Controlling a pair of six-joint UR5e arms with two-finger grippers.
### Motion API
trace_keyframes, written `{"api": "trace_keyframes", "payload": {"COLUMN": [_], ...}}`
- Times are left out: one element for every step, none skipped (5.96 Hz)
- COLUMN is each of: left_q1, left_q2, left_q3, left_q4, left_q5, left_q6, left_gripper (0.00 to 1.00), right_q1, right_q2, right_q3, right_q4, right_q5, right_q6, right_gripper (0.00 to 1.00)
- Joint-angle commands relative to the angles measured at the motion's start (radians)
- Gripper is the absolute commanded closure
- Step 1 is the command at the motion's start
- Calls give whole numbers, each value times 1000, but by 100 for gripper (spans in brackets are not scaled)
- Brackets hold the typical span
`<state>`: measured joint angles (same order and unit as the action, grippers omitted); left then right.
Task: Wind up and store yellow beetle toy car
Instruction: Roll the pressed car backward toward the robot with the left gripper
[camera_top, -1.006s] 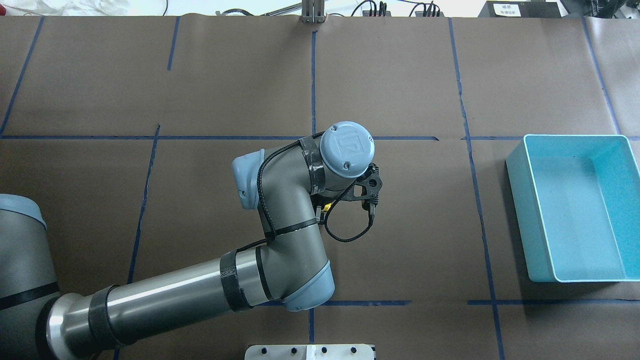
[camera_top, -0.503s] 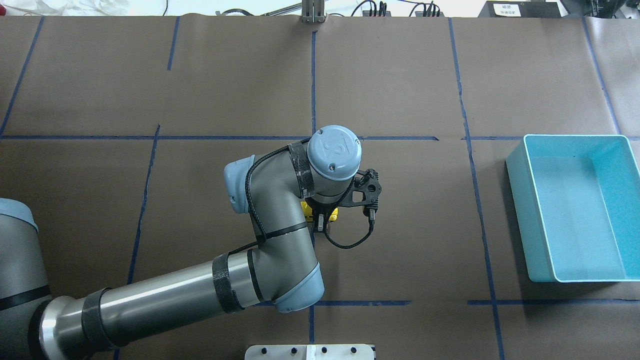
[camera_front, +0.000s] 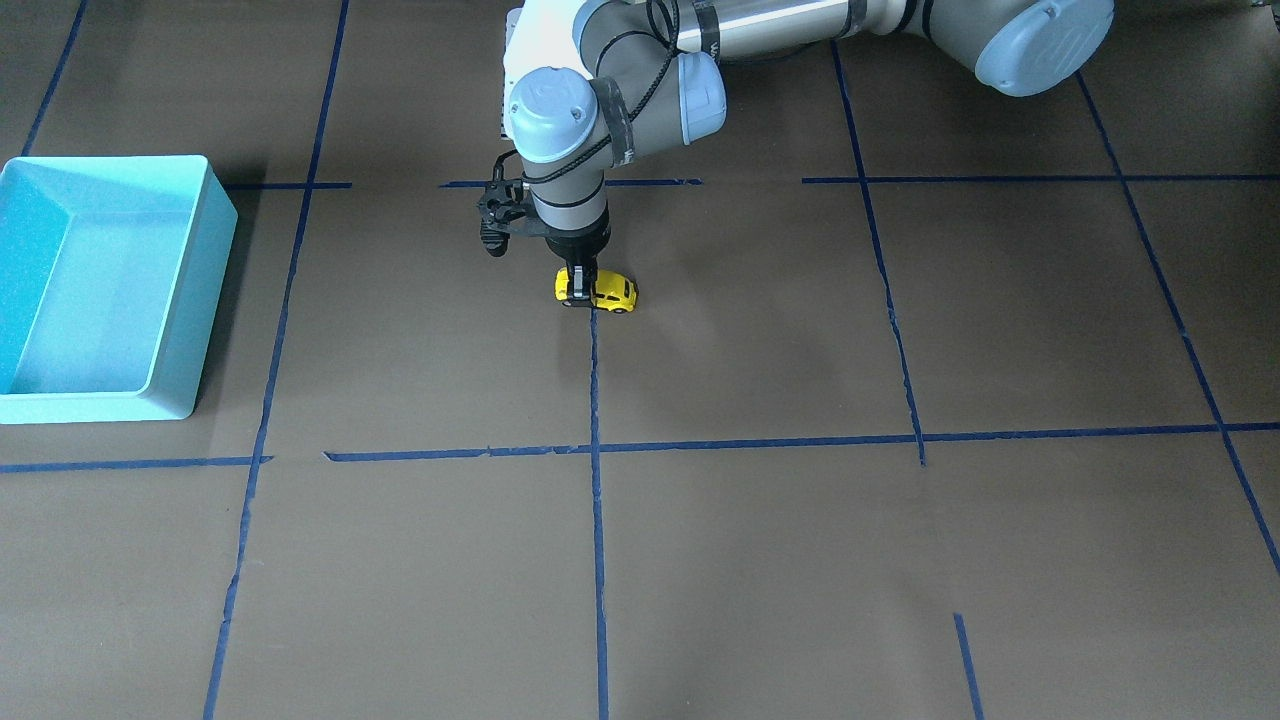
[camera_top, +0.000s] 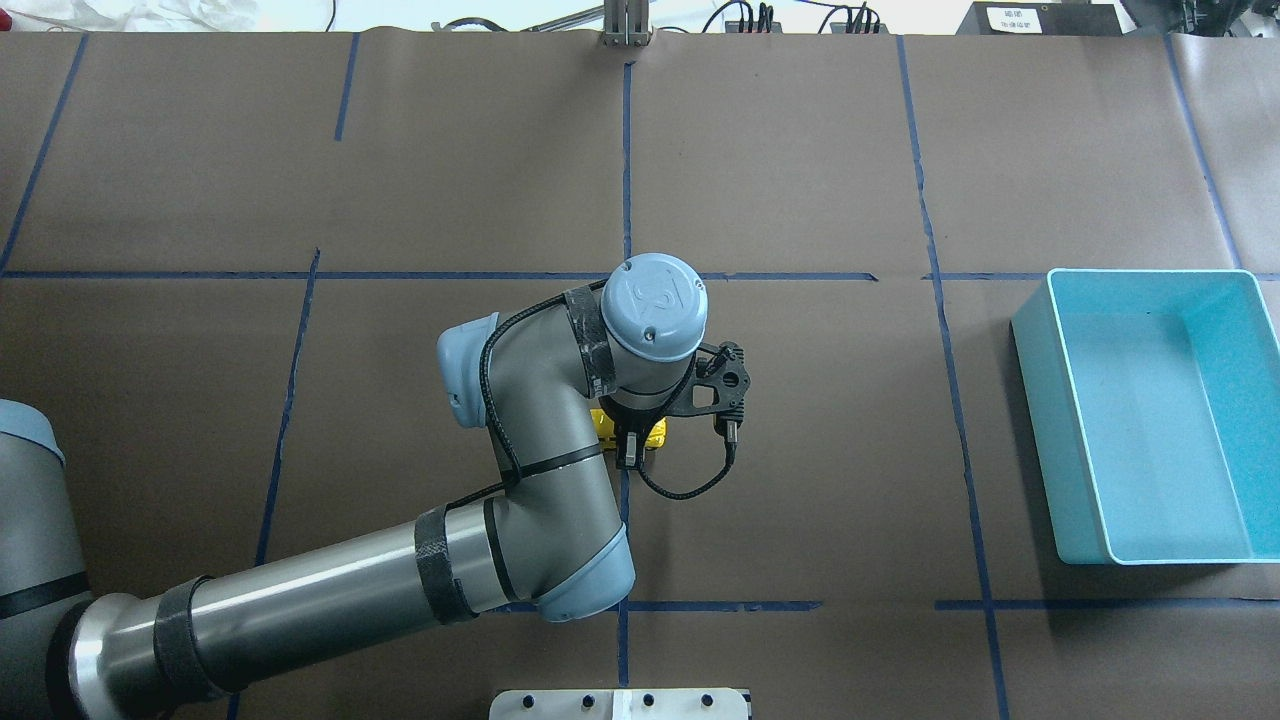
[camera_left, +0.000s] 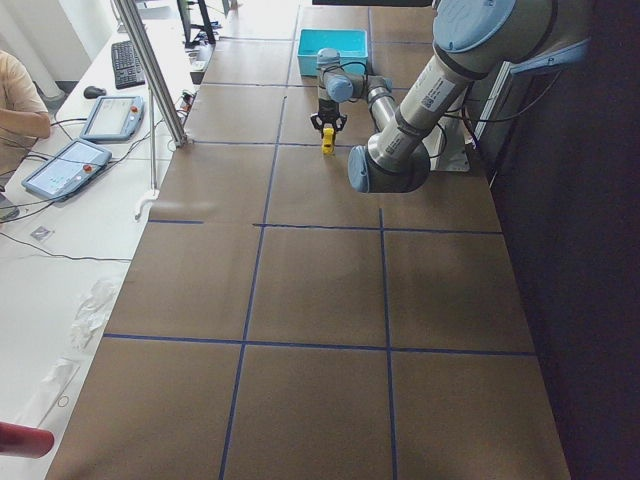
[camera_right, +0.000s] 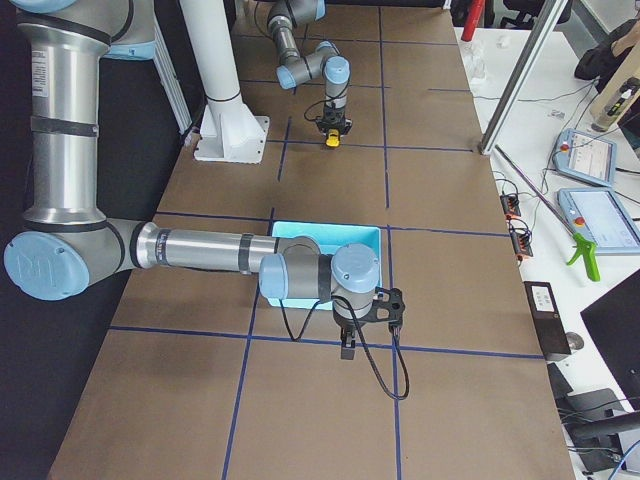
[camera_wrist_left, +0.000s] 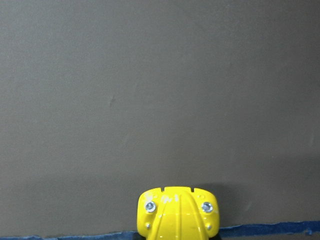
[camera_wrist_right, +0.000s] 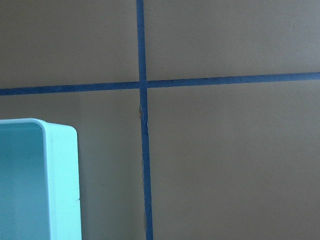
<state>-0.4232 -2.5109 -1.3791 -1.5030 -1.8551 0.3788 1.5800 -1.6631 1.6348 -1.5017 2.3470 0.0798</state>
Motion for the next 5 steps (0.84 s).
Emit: {"api": "trace_keyframes", "payload": {"left_q1": [-3, -26, -45, -48, -55], "left_q2": [27, 46, 85, 121, 148], "left_q3": [-11, -24, -58, -78, -104], "left_q4": [-17, -17, -20, -41, -46], "left_q5": [-9, -22, -30, -30, -30], "left_q6": [2, 6, 9, 9, 11], "left_gripper": [93, 93, 93, 93, 93], "right_q1": [0, 0, 0, 0, 0], "right_q2": [0, -4, -1, 0, 0], "right_q3": [-1, 2, -1, -3, -1], "right_q4": [0, 1, 1, 0, 1], "right_q5": [0, 0, -2, -2, 0], "right_q6": [0, 2, 3, 3, 3], "right_gripper": [0, 0, 0, 0, 0]}}
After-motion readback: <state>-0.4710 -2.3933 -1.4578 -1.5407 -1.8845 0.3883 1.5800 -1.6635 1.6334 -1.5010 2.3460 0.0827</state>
